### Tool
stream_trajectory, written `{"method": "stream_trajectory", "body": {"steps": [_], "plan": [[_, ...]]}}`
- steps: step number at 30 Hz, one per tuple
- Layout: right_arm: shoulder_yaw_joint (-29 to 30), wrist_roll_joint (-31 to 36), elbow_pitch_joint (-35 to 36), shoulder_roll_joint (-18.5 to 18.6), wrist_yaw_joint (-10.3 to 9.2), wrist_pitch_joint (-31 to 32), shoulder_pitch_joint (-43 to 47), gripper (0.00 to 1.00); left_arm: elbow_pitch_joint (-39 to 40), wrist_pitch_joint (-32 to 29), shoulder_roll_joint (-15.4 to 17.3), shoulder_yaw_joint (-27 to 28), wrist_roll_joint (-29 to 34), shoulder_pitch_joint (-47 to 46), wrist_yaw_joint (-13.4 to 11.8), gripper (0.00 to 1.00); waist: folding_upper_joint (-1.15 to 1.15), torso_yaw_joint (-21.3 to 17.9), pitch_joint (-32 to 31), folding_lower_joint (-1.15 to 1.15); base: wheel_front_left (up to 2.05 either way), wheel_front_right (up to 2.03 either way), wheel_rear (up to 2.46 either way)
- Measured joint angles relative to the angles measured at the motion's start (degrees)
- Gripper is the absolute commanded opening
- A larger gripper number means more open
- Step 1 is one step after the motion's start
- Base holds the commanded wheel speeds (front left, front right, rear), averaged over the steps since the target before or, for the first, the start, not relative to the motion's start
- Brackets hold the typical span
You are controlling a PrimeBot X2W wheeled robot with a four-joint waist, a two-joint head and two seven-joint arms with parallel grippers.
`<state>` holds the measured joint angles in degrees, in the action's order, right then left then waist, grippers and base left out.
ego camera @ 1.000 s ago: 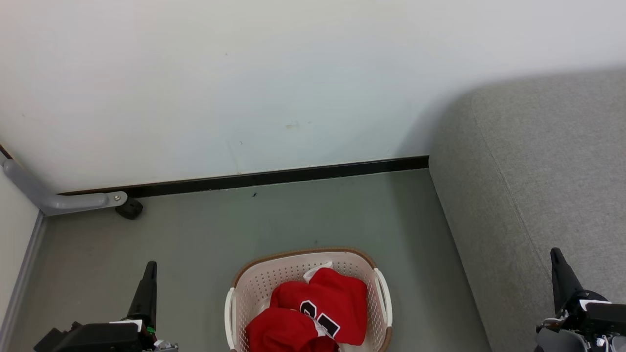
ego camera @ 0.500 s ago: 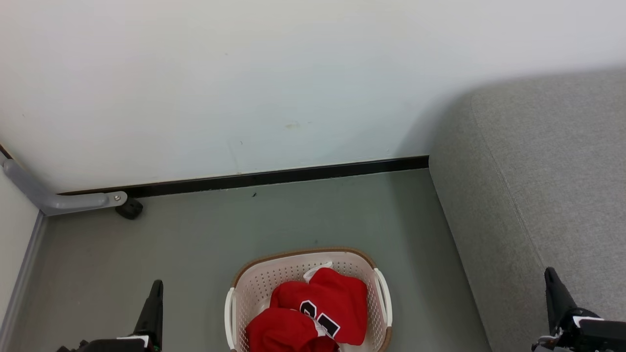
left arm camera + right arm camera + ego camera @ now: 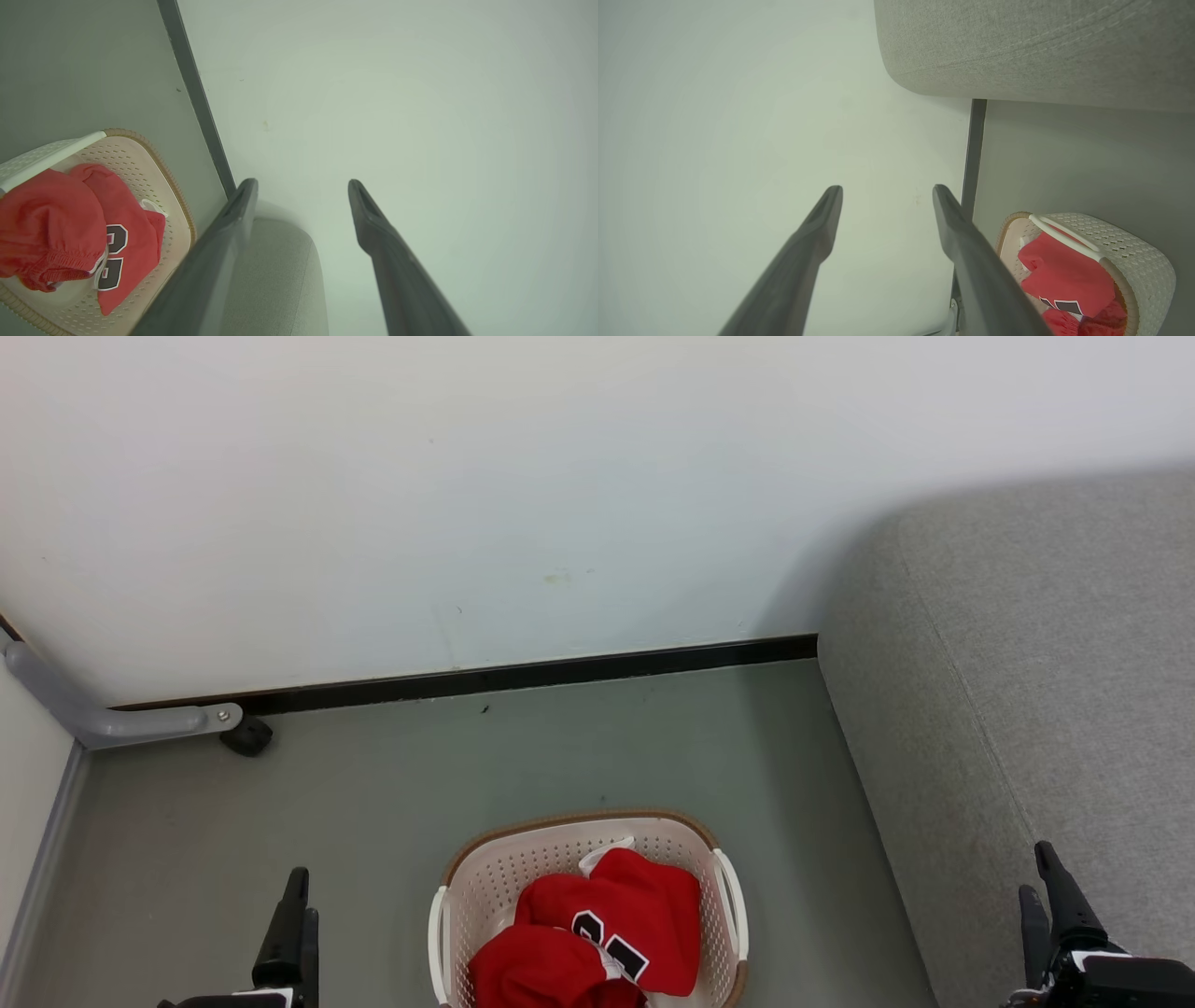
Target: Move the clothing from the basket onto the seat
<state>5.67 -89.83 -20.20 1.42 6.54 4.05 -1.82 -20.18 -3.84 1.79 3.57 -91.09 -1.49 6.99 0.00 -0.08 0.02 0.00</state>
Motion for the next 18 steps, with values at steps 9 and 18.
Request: {"method": "stream_trajectory", "body": {"steps": [9,18], "plan": [[-2.2,4.2,0.1,0.5,0.00,-1.8,-0.3,1.00,-0.2,2.0,0.1,-0.7,3.0,0.0,0.0,1.00,0.00,0.1,-0.1,0.00,0.00,0.00,0.00],[-3.6,10.7,0.1,1.4,0.00,-3.7,-1.3,1.00,-0.9,3.7,0.5,-1.1,8.2,-0.1,0.0,1.00,0.00,0.3,-0.3,0.00,0.00,0.00,0.00]]}}
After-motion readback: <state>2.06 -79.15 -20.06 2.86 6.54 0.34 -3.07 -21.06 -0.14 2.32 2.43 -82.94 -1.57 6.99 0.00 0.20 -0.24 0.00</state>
